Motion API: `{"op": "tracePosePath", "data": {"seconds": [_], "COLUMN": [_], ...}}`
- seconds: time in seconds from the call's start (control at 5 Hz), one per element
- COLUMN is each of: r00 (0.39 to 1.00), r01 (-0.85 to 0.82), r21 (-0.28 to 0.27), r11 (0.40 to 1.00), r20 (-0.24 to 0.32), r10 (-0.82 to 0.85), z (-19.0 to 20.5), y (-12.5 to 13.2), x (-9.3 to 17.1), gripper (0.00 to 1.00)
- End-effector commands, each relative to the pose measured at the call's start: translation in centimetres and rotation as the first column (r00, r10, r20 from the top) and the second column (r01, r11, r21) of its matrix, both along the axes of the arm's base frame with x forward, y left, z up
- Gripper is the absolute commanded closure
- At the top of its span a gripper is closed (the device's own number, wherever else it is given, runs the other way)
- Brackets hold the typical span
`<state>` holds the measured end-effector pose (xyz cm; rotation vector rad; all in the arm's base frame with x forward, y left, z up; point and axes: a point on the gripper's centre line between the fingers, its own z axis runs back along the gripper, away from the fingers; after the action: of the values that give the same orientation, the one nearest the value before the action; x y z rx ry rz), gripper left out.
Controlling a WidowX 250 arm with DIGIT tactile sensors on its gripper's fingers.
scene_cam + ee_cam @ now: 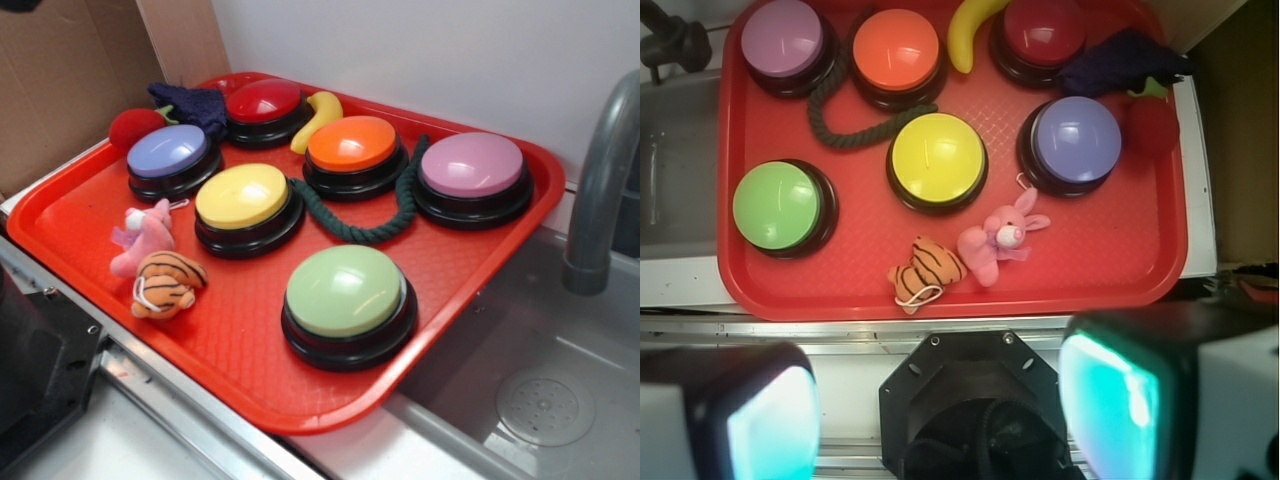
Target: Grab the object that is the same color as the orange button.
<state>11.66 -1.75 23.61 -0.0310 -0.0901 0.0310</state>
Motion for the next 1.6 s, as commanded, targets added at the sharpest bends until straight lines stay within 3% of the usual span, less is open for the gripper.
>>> {"op": "tracePosePath", "data": {"seconds": [0.0, 0.2, 0.4, 0.6, 0.8, 1.0, 1.4], "r00": [1.000, 0.992, 0.965, 0.896, 0.843, 0.807, 0.775], "r01": [0.000, -0.113, -0.255, -0.407, -0.478, -0.516, -0.574], "r21": [0.000, -0.032, -0.039, 0.014, 0.063, 0.135, 0.160], "r11": [1.000, 0.993, 0.966, 0.913, 0.876, 0.846, 0.803], "r20": [0.000, -0.055, -0.075, -0.186, -0.247, -0.254, -0.210], "r10": [0.000, 0.111, 0.251, 0.402, 0.478, 0.533, 0.595], "z": [0.0, -3.5, -7.7, -12.5, -16.3, -19.2, -21.4], "y": [0.0, -0.7, -2.2, -2.8, -2.7, -2.6, -2.1], "x": [0.0, 0.7, 1.6, 2.5, 2.6, 2.5, 2.0], "gripper": [0.00, 0.00, 0.00, 0.00, 0.00, 0.00, 0.00]}}
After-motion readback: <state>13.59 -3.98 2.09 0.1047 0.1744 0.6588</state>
